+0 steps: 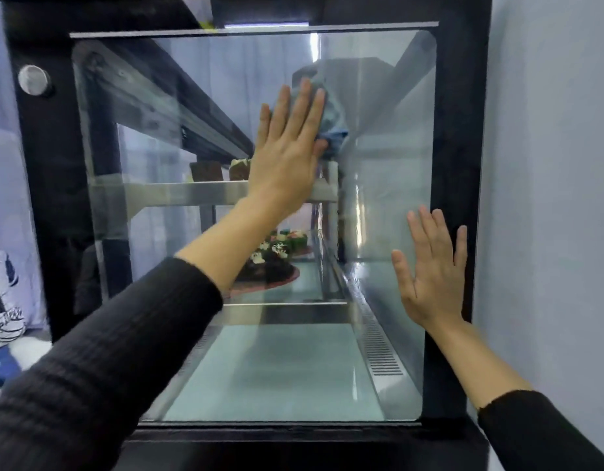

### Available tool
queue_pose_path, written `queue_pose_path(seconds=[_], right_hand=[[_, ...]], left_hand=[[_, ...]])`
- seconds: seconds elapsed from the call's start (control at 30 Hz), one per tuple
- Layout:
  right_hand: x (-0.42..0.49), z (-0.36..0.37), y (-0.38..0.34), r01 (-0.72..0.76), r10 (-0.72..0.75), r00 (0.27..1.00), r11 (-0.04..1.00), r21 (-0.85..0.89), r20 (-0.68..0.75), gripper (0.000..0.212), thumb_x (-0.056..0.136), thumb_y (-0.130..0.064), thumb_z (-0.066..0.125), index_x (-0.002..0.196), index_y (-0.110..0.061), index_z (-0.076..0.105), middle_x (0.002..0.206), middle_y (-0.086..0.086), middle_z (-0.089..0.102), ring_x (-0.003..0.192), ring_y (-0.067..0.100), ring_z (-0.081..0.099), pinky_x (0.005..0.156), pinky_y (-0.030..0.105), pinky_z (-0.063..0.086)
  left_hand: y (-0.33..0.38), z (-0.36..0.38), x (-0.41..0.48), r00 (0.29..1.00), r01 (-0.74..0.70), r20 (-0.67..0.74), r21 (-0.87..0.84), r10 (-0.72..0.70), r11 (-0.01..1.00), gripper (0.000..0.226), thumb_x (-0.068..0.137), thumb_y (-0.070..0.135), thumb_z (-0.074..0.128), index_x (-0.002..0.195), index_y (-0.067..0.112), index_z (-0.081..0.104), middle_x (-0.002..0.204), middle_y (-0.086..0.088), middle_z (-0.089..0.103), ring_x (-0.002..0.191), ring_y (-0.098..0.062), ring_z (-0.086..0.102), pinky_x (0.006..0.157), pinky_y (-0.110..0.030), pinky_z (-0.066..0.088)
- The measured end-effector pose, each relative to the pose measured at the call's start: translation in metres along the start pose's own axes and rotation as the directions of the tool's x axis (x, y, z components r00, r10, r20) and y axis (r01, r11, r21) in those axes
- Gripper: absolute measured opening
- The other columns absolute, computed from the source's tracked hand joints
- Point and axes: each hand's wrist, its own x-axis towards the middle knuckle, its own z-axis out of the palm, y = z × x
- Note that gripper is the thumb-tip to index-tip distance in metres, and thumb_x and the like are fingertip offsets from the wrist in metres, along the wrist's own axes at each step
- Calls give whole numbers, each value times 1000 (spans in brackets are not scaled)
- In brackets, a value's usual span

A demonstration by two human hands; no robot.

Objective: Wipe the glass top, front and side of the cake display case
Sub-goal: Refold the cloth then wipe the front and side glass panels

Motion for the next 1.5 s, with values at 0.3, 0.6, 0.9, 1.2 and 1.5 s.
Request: queue_pose_path(seconds=[0.3,0.6,0.9,1.2,1.5], right_hand=[[-2,4,4,24,-27,999,996,-84,-32,58,102,-41,32,151,-10,32,159,6,29,148,24,23,121,54,13],[-3,5,1,17,-20,999,997,-81,-43,58,103,-42,30,150,-9,33,158,9,31,148,26,23,120,56,14],[-5,7,4,27,-33,998,994,-104,-62,58,103,-43,32,151,-10,32,158,8,30,148,25,24,120,54,14],[-18,4,-1,-28,27,1000,998,-60,-16,55,104,-38,30,152,-11,28,160,8,26,150,26,19,121,55,12],[-76,-4,-6,-98,104,988,993,-61,111,58,101,-35,33,154,-11,23,162,7,19,151,27,13,122,53,7]], left_hand=[[-16,18,-202,802,-567,256,47,539,822,71,93,24,43,156,20,11,164,-3,8,151,-26,6,122,-46,4],[-52,-3,-116,981,171,-76,-92,-178,981,57,104,21,35,155,10,12,164,-11,3,151,-32,-2,121,-47,-6],[-102,-4,-210,971,-222,113,90,212,971,63,101,24,39,156,17,7,164,-5,4,151,-26,1,122,-48,3],[-154,-24,-201,984,176,-13,-39,-177,984,56,103,25,29,155,11,12,163,-10,7,150,-33,0,121,-52,-1],[-163,-36,-229,908,419,42,-111,-417,901,56,102,22,34,154,9,16,163,-13,8,150,-36,2,119,-31,-13]])
